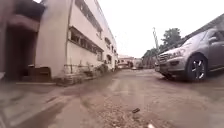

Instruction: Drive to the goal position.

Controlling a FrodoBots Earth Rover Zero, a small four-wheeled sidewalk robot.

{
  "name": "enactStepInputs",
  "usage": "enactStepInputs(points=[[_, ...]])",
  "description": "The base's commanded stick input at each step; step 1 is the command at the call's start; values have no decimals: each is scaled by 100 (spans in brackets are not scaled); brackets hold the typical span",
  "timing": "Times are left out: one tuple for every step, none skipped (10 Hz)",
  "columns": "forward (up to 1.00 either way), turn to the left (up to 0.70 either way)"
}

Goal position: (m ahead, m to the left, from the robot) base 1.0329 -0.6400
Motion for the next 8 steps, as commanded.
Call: enactStepInputs(points=[[70, 0], [70, 0], [70, 0], [70, 0], [70, 0], [70, 0], [70, 0], [70, 0]])
